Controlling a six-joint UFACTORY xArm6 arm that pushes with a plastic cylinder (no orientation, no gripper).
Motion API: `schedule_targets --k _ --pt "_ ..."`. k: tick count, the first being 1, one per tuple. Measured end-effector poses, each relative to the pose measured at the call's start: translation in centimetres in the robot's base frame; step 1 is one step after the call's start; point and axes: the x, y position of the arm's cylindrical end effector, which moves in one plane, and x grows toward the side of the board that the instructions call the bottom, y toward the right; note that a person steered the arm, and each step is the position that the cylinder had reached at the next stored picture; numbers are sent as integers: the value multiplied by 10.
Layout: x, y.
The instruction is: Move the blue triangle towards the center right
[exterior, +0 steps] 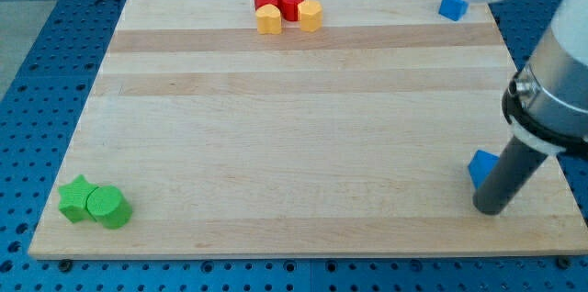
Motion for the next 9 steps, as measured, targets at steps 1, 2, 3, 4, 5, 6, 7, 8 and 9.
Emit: schedule_targets --k 1,2,3,4,5,6,7,8,9 --pt "7 0" --pt "36 15" --pt "24 33" --pt "-6 34" --pt "-41 32" --pt "-74 26" --pt "-69 35" --pt "-35 58" --pt "-23 53"
